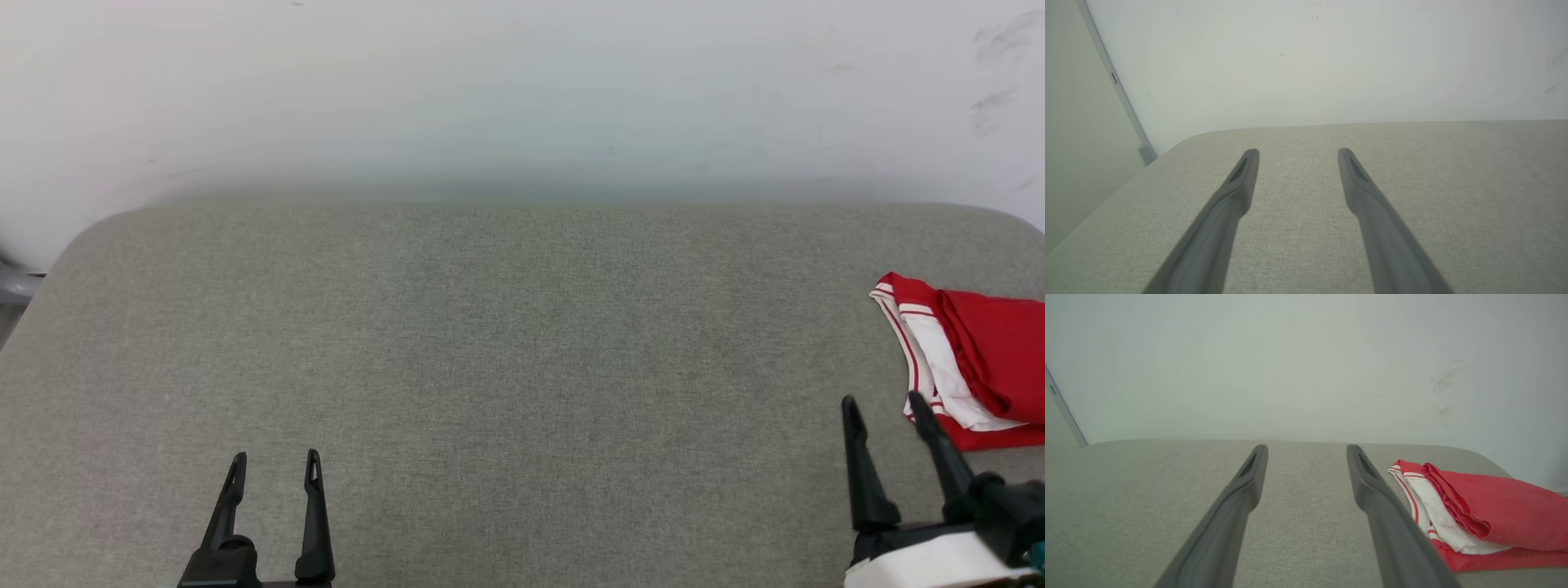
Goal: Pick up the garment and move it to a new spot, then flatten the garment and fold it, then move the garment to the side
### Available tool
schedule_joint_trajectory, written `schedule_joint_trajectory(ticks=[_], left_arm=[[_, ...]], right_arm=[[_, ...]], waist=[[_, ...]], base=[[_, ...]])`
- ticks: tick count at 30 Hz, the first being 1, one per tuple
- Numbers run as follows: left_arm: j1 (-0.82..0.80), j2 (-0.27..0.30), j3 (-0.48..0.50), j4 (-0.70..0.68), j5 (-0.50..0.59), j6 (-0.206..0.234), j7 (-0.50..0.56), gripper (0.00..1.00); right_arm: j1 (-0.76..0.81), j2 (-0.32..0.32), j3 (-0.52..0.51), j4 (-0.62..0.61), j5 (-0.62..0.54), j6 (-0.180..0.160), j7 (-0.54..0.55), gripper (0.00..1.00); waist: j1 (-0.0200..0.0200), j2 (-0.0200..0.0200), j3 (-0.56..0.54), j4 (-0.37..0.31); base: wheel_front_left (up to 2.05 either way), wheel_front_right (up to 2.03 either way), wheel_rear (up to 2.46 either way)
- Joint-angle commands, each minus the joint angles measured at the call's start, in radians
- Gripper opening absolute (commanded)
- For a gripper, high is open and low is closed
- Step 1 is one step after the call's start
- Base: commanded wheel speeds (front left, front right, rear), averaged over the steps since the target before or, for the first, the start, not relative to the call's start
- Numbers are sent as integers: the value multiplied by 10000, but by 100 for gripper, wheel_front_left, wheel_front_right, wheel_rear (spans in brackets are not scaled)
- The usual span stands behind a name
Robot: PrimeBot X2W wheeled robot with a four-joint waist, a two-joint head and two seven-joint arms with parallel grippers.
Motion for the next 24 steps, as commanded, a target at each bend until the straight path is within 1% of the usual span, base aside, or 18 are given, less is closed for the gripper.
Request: schedule_joint_trajectory(ticks=[1, 11, 22, 23, 24], left_arm=[[99, -24, 39, 11, 15, -61, -22, 100], [289, -71, 89, 142, -143, -405, -21, 100], [360, -121, 167, 354, -173, -627, -21, 100], [254, -133, 136, 395, -195, -615, 3, 0], [252, -144, 133, 497, -221, -614, 6, 0]], right_arm=[[250, 146, 73, 16, 27, -12, -94, 100], [1042, 470, 337, 161, -71, -12, -295, 100], [1100, 536, 243, 286, -141, -12, -363, 100], [1034, 479, 258, 329, -100, 0, -307, 0], [1044, 480, 270, 408, -84, 2, -302, 0]], waist=[[1, 0, -87, 3], [1, 0, -295, 66], [1, 0, -338, 88], [2, 0, -338, 87], [2, 0, -338, 87]], base=[[0, 0, 0], [0, 0, 0], [0, 0, 0], [0, 0, 0], [0, 0, 0]])
